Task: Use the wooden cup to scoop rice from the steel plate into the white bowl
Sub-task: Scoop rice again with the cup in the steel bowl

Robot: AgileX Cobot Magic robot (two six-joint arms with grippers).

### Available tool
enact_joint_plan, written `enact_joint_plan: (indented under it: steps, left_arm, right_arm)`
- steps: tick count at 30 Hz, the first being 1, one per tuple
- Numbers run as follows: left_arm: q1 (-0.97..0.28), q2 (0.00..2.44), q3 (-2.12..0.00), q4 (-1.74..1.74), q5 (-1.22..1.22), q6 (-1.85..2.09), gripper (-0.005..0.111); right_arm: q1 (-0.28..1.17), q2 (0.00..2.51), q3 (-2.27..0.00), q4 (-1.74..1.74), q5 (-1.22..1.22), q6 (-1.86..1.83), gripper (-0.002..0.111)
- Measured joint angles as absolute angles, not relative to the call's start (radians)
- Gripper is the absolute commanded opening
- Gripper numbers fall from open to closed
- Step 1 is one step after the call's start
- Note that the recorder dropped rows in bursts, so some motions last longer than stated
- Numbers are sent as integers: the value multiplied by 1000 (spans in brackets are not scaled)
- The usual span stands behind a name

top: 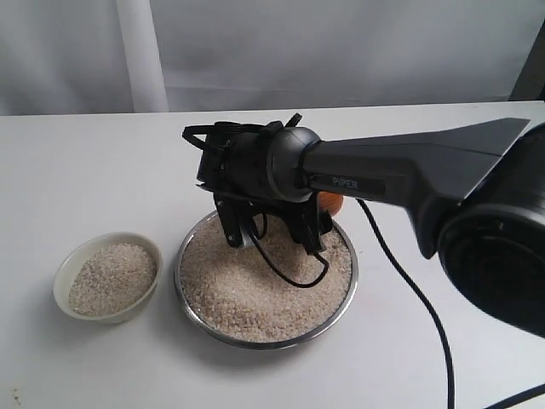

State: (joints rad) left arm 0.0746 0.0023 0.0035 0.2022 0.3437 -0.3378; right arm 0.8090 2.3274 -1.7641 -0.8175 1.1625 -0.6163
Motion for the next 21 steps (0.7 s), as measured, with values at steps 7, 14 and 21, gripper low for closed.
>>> enact_joint_plan:
  steps: [7, 14, 21]
  left_arm:
    - [75, 2, 4, 202, 344, -338, 0]
    - [75, 2, 4, 202, 344, -338, 0]
    - [75, 2, 4, 202, 344, -338, 0]
  right_arm:
    - [813, 2349, -1764, -818, 1164, -623, 0]
    - [833, 2357, -1764, -819, 1156, -643, 0]
    - [854, 2361, -1764, -765, 1127, -662, 0]
